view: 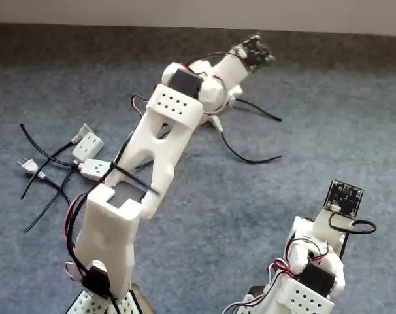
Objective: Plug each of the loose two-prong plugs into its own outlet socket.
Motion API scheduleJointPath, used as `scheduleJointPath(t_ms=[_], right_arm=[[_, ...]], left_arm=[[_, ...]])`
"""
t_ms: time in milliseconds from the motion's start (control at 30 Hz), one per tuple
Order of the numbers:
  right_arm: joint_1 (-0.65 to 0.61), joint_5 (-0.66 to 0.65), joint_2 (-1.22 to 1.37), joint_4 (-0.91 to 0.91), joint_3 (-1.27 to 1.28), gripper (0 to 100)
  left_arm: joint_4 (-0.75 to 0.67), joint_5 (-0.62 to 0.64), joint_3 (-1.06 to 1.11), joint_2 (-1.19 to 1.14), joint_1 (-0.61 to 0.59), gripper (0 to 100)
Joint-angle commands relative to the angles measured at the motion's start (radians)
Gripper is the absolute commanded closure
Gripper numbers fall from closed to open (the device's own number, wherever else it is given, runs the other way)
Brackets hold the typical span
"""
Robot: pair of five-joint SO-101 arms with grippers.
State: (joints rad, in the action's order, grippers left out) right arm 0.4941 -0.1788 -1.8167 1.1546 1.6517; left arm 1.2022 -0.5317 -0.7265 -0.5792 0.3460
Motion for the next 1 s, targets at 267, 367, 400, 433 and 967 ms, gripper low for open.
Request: scheduleJointPath(t_ms=[267,367,400,433,967], right_arm=[[0.002,0.002,-0.015,0.004,0.024,99.1],[0.002,0.002,-0.015,0.004,0.024,99.1],[0.002,0.002,-0.015,0.004,0.024,99.1],[0.002,0.002,-0.015,0.004,0.024,99.1],[0.001,0.002,-0.015,0.004,0.024,99.1]], left_arm=[[-0.103,-0.002,-0.364,-0.383,-0.102,89],[-0.04,0.011,-0.479,-0.461,-0.102,84],[-0.012,0.041,-0.518,-0.476,-0.101,81],[0.017,0.092,-0.558,-0.49,-0.097,78],[0.362,0.253,-0.923,-0.318,-0.186,72]])
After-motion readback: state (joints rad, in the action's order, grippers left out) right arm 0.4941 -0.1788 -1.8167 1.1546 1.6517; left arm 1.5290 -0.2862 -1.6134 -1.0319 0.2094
